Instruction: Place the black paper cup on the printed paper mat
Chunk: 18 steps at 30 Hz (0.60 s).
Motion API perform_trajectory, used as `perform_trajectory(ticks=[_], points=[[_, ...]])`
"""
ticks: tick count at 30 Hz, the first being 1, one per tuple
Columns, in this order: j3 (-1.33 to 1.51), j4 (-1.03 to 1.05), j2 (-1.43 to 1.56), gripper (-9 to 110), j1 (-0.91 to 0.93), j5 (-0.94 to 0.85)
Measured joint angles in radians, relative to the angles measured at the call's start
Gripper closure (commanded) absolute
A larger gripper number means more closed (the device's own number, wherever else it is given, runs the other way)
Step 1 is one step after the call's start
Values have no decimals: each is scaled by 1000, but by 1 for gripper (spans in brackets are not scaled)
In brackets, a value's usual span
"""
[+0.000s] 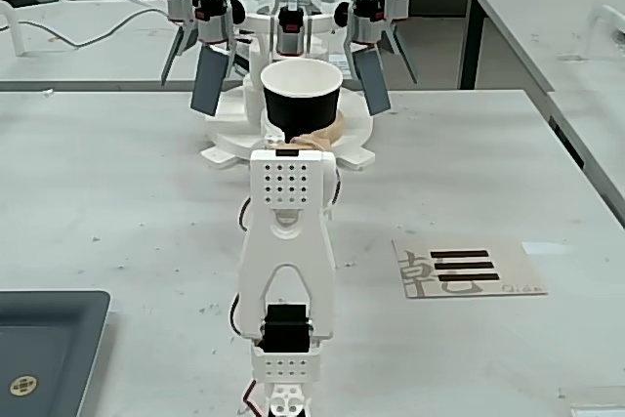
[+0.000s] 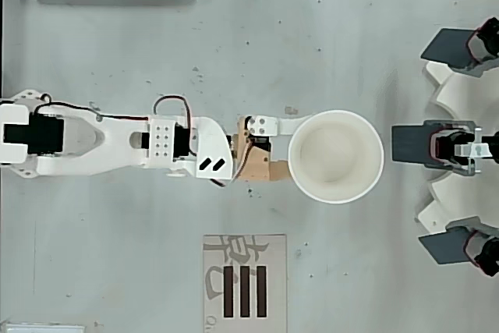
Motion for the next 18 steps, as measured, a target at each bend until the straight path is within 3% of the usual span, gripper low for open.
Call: perform_trajectory(ticks=[18], points=[[112, -80, 5, 92, -23, -71]])
